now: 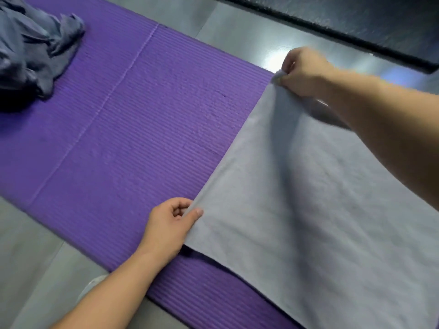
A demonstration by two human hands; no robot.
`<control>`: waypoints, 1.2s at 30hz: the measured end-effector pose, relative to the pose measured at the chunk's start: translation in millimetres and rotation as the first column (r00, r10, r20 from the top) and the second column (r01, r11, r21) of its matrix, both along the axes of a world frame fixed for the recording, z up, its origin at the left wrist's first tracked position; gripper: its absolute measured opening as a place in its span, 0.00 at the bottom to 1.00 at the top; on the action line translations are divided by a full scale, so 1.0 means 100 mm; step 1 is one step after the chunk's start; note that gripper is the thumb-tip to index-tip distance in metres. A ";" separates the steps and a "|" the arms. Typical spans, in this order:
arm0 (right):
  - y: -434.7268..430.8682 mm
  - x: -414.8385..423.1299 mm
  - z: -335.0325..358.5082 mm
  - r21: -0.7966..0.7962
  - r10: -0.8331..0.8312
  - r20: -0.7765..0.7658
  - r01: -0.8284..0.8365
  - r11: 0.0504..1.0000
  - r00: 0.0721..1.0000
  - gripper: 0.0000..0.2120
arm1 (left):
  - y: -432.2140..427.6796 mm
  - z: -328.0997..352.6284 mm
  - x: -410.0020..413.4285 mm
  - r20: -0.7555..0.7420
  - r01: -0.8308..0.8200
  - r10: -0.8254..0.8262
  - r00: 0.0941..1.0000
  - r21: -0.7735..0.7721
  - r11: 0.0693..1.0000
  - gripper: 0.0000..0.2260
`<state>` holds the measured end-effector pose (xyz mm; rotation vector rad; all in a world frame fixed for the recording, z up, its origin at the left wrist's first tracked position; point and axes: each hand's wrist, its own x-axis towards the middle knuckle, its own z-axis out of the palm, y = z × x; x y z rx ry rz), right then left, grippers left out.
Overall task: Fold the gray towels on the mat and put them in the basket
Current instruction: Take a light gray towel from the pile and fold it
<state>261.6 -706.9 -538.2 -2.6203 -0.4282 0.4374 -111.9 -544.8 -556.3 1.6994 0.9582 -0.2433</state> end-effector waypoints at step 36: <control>-2.63 -0.89 0.09 0.523 -0.588 -0.292 0.640 0.562 0.755 0.12 | -1.82 0.17 -0.02 0.259 0.864 -0.958 0.127 0.446 0.235 0.05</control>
